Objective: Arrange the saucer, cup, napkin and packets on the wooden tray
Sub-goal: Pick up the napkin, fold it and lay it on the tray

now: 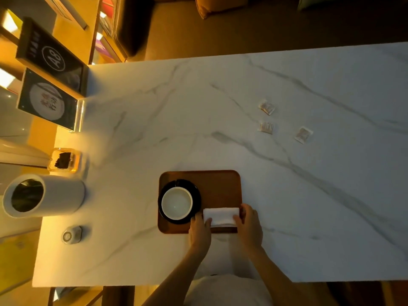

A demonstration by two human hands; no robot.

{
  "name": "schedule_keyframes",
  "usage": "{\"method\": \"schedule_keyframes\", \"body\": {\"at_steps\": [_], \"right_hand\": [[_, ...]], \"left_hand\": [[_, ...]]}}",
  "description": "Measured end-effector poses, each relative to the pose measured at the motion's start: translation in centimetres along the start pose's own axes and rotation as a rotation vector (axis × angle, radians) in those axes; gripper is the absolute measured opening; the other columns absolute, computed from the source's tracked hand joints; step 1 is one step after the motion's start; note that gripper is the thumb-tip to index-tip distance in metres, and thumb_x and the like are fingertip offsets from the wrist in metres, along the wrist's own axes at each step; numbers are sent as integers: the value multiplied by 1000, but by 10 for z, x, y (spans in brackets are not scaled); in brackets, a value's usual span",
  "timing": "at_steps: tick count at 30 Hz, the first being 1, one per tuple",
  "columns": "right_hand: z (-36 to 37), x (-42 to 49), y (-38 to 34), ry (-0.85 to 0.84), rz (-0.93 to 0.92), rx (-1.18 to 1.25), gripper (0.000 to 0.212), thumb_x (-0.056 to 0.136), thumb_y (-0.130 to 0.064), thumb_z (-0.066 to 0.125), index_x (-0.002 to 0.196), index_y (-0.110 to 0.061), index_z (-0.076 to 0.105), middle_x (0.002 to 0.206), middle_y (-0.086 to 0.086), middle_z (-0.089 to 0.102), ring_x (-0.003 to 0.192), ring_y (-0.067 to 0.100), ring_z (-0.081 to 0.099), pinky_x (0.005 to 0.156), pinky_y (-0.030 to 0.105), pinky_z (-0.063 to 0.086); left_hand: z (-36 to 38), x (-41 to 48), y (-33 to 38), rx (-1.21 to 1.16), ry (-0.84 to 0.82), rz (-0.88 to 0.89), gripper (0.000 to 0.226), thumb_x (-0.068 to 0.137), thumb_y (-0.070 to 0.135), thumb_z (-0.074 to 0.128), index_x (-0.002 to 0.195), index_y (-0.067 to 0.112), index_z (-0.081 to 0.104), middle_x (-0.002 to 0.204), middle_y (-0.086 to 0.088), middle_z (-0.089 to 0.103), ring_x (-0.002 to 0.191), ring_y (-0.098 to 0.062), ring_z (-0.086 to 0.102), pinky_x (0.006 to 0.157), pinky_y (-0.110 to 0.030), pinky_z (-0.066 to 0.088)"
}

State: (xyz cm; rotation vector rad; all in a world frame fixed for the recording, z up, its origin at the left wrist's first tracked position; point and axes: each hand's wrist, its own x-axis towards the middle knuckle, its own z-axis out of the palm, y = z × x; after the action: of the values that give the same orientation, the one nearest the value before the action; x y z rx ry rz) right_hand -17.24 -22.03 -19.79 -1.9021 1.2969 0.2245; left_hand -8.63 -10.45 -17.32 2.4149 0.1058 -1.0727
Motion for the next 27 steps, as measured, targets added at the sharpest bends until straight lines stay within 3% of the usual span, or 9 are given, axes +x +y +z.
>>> {"method": "schedule_keyframes", "body": {"at_steps": [4,6,8,10,12,16,19,22,27], "right_hand": [[-7,0,10,66,-286,-185,38,90,-31,62,125,-17,55,117,7,62,103,22,63,82,32,57],[-10,-5,17,69,-464,-300,49,80,-27,75,122,-16,53,114,10,66,98,26,68,79,34,59],[-12,-10,25,-5,-582,-427,71,71,-36,81,129,-15,46,126,12,63,111,30,64,91,39,53],[-13,-17,34,-93,-652,-579,71,83,-50,63,141,-16,41,145,11,48,133,33,46,113,46,32],[-16,-20,41,-176,-636,-693,63,95,-55,30,145,-18,39,154,8,34,141,35,32,118,52,20],[-28,-16,40,-269,-550,-838,73,96,-52,2,142,-15,45,150,9,42,137,37,39,108,57,34],[-31,-15,38,-295,-571,-902,66,95,-52,19,141,-13,46,149,10,42,137,36,39,111,56,31],[-28,-19,34,-292,-574,-912,67,90,-52,37,144,-13,40,153,11,36,141,35,33,117,54,9],[-23,-29,38,-301,-616,-862,71,81,-51,63,141,-16,46,150,9,41,137,36,41,119,53,6]], "left_hand": [[1,-6,6,232,62,67,41,97,21,54,134,11,40,131,-11,48,110,-27,61,80,-30,55],[4,-11,5,397,84,229,43,93,14,54,134,13,40,135,-9,44,115,-24,57,86,-30,55],[11,-16,-3,526,22,386,54,90,12,52,140,16,33,148,-10,33,134,-31,42,104,-37,44],[17,-18,-17,651,-77,477,69,94,19,47,153,21,10,164,-10,1,151,-35,3,121,-47,17],[20,-15,-36,778,-123,556,78,97,35,43,154,25,-9,161,-5,-24,147,-30,-23,122,-50,-8],[16,-6,-58,925,-176,619,87,95,40,45,151,26,-20,158,-4,-31,144,-27,-32,117,-50,-20],[18,-4,-55,960,-192,606,88,95,44,45,151,25,-20,158,-5,-31,144,-27,-31,120,-52,-11],[19,-4,-51,964,-202,584,89,95,44,46,151,24,-19,158,-5,-31,143,-27,-32,118,-51,-14],[18,-5,-52,966,-201,582,88,95,42,48,152,25,-18,158,-4,-30,143,-26,-32,117,-50,-14]]}}
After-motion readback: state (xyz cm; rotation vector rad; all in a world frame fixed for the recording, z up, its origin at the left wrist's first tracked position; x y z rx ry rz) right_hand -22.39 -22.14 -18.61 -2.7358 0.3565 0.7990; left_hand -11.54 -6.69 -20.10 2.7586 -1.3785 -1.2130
